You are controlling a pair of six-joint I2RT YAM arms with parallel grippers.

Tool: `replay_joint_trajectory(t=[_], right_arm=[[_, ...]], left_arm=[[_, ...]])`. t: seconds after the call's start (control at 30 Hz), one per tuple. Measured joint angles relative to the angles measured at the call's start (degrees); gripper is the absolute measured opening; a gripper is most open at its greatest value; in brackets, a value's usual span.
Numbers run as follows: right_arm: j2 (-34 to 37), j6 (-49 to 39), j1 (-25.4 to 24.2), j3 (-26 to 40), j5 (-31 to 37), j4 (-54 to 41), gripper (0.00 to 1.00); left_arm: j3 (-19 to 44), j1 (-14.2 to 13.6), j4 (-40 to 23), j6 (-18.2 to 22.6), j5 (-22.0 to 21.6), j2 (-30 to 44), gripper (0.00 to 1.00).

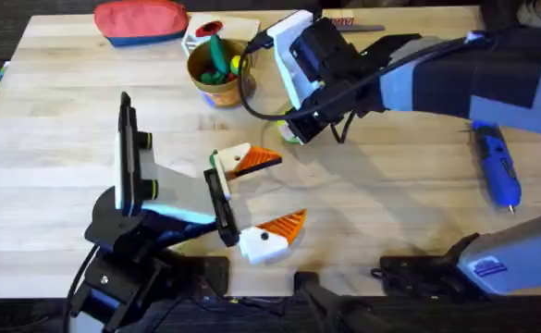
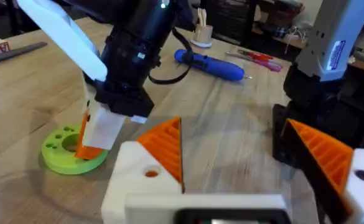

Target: Pick up the gripper from the table and insert it into the empty holder that is missing its gripper. Then pick up a screw, insert it into the mounting hole, and use the screwdriver to tighten it. Finally, clean up the table by picking up the vegetable and placing it into the bucket.

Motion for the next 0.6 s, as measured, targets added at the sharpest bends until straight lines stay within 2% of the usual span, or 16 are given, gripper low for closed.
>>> replay_joint_trajectory(t=[0.2,0.47,0.6], right_arm=[[-1.86,-0.04,-0.91,2.35,0.00,-4.79,0.004],[-13.19,-0.47,-1.36,11.10,0.02,-13.07,0.004],[-18.27,-0.39,0.52,13.55,0.07,-15.66,0.004]], left_arm=[[0.00,0.00,0.00,0.00,0.00,0.00,0.988],[0.00,0.00,0.00,0.00,-0.01,0.00,0.987],[0.00,0.00,0.00,0.00,-0.01,0.00,0.988]])
